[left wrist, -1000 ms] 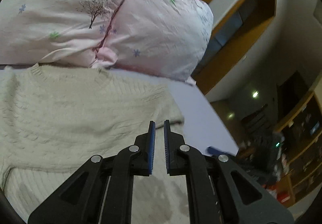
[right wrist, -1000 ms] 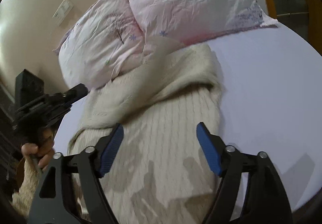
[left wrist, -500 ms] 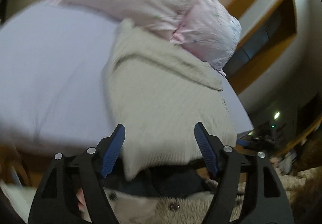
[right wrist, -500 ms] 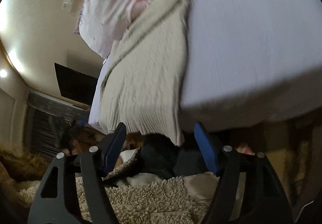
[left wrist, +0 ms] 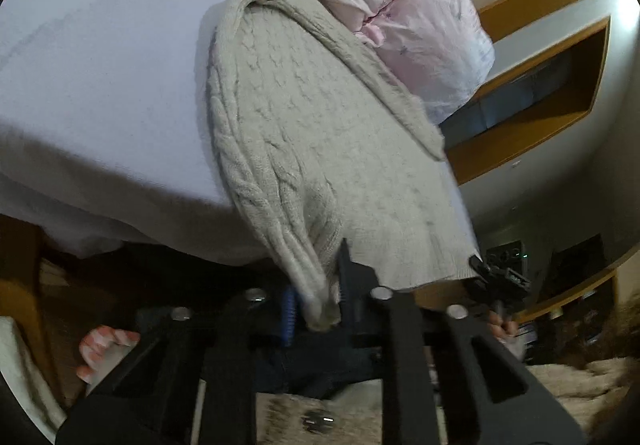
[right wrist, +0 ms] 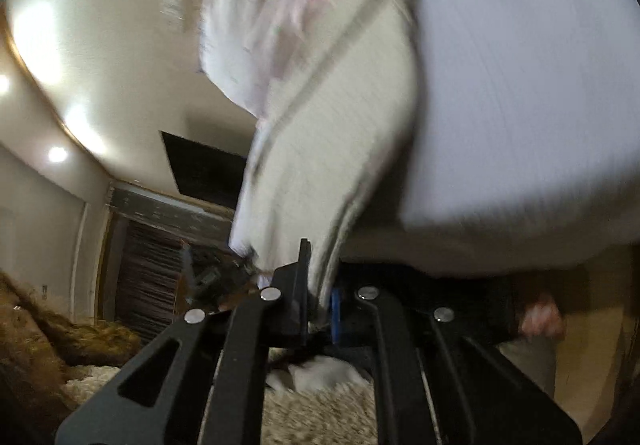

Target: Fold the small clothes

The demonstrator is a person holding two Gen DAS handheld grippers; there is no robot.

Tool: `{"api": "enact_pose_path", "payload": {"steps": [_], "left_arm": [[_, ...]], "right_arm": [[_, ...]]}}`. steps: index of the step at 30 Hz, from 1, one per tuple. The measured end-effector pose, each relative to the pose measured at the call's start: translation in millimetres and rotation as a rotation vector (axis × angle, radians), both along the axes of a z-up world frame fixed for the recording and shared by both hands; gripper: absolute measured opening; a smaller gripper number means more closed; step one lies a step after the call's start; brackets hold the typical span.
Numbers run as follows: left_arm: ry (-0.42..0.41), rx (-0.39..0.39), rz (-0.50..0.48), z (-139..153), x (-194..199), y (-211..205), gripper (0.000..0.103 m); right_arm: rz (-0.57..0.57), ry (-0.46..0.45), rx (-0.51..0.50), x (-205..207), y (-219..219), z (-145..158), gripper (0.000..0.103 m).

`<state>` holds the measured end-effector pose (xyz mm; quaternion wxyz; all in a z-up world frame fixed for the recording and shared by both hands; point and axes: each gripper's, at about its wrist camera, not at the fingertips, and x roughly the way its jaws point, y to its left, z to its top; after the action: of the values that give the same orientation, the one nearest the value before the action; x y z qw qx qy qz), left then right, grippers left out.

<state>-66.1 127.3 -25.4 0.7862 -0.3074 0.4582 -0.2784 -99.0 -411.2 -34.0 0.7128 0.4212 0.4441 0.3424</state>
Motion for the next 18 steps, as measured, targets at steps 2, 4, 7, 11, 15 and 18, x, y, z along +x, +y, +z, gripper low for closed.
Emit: {"api": "enact_pose_path", "payload": {"steps": [2, 4, 7, 11, 15, 18], "left_arm": [[-0.059, 0.004, -0.011, 23.1, 1.8, -2.2, 0.013], [-0.129, 0.02, -0.022, 51.4, 13.8, -5.5, 0.013], [-0.275, 0.091, 0.008, 104.4, 57.8, -13.8, 0.013], [-0.364, 0.15, 0.167, 141.1, 150.7, -23.1, 0.013], [-0.256, 0.269, 0.264, 113.2, 256.4, -44.1, 0.013], [-0.107, 0.251, 0.256, 79.8, 296.3, -52.7, 0.013]], "right_arm": [[-0.03, -0.096, -0.006, 7.1, -4.2, 30.5, 0.007], [-0.058, -0.206, -0.021, 24.5, -7.0, 67.1, 0.007], [-0.105, -0.351, -0.05, 68.4, -3.5, 117.5, 0.007], [-0.251, -0.421, -0.099, 153.4, 3.7, 145.4, 0.007], [-0.449, -0.242, -0.209, 242.7, 8.1, 107.7, 0.007], [-0.488, -0.106, -0.315, 281.3, 13.2, 74.8, 0.011]]}}
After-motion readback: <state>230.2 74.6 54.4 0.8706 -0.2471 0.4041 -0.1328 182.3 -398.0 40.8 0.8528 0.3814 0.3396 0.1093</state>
